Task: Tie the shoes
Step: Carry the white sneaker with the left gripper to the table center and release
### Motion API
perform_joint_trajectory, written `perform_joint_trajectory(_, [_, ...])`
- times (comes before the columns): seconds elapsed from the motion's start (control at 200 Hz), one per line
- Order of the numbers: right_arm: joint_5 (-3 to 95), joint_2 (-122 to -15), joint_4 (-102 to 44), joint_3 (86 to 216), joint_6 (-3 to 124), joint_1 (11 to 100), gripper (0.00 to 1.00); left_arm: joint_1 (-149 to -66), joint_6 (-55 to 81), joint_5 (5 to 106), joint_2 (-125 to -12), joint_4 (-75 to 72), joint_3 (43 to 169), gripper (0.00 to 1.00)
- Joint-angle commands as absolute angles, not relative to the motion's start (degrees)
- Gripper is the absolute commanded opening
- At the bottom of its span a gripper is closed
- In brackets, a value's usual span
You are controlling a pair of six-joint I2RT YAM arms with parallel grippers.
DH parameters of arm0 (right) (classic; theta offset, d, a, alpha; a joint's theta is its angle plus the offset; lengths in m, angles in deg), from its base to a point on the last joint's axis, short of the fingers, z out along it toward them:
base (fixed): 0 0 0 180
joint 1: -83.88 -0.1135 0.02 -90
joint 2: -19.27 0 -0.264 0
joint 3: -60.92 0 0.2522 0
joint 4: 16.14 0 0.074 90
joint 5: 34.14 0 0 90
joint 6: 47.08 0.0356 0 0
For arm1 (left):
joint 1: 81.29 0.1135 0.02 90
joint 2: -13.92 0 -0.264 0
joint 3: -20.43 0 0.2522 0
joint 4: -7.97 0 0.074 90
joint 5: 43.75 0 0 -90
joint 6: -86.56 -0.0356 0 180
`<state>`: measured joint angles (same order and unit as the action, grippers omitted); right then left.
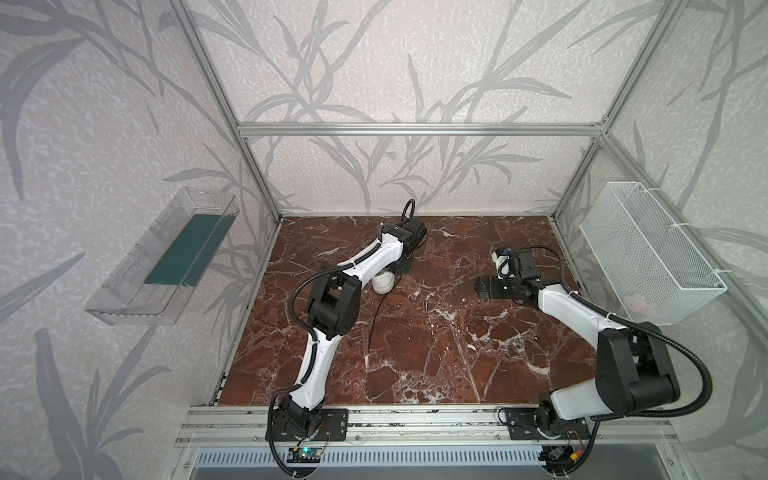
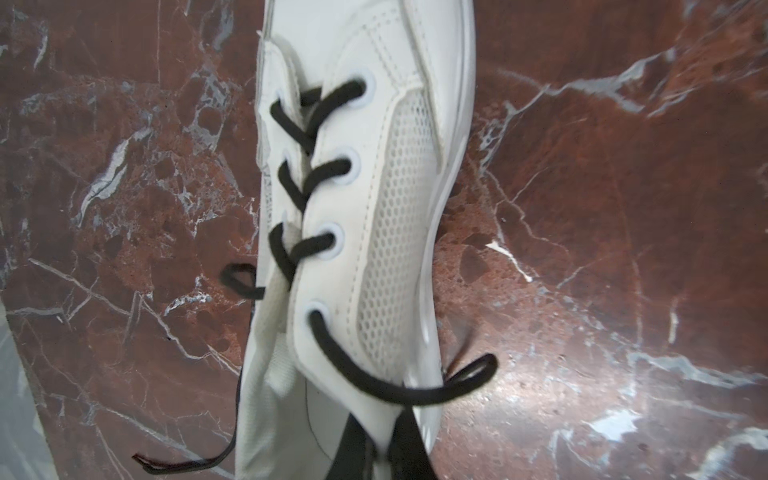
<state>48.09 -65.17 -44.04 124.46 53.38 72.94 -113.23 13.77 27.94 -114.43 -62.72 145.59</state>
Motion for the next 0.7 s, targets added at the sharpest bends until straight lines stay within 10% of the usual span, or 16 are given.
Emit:
perform_joint_trajectory(0.0, [48.5, -64.6, -45.3, 125.4, 52.7, 73.1, 0.99, -113.7, 12.4, 22.5, -114.5, -64.2, 147.1, 0.05])
perform_joint_trajectory(0.695, [49.7, -63.1, -46.3, 125.1, 51.7, 73.1, 0.99, -120.6, 24.6, 42.9, -113.1, -60.3, 144.6, 0.06])
